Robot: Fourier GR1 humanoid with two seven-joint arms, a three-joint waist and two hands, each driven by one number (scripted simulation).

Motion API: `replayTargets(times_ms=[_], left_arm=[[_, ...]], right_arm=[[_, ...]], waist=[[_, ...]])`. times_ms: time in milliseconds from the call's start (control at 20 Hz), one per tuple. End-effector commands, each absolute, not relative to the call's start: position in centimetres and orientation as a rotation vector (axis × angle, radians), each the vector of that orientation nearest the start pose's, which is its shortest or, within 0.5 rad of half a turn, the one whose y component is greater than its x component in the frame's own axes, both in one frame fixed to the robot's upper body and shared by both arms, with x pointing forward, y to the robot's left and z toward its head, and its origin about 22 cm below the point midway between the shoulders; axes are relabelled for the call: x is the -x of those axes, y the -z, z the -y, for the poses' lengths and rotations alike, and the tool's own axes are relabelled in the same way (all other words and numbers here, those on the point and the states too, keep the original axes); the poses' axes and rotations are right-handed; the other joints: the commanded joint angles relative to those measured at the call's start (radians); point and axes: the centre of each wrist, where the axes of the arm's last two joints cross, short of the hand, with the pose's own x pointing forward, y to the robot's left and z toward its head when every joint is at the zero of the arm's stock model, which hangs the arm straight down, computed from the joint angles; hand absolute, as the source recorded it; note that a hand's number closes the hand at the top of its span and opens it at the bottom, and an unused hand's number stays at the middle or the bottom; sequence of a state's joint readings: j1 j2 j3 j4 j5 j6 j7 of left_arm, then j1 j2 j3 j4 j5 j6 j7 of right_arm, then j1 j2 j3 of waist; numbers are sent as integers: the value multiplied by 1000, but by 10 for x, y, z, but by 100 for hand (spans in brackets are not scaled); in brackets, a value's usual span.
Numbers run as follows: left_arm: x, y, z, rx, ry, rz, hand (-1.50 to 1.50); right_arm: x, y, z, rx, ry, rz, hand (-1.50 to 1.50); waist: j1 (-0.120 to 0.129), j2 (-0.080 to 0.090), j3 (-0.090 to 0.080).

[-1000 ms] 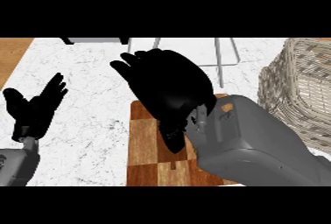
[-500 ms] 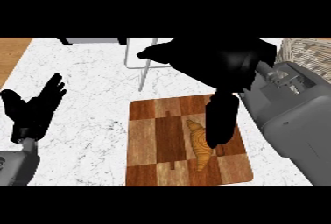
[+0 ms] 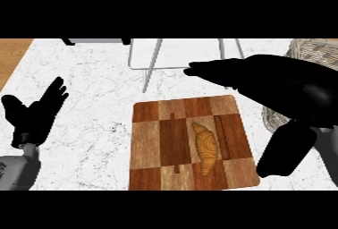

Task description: Pick the croissant from the cutting board and place it in the basket

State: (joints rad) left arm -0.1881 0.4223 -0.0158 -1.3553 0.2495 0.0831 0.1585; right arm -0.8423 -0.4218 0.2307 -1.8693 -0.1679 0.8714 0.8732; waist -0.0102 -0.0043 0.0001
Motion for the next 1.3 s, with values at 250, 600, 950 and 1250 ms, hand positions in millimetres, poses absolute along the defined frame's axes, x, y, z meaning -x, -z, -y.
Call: replayTargets(times_ms=[250, 600, 950, 1250], left_arm=[[-301, -42, -320, -210, 67, 1402, 0], [-307, -50, -299, -199, 65, 1386, 0], [-281, -28, -314, -189, 73, 1380, 0], [-289, -45, -307, -171, 71, 1370, 0]], right_arm=[[-259, -216, 169, 296, -1567, 1432, -150], [-269, -149, 158, 228, -1462, 1506, -150], [-278, -92, 139, 278, -1546, 1376, -150], [-307, -76, 160, 297, -1602, 1308, -150]], waist=[[12, 8, 1], [14, 7, 1], [17, 5, 0], [17, 5, 0]])
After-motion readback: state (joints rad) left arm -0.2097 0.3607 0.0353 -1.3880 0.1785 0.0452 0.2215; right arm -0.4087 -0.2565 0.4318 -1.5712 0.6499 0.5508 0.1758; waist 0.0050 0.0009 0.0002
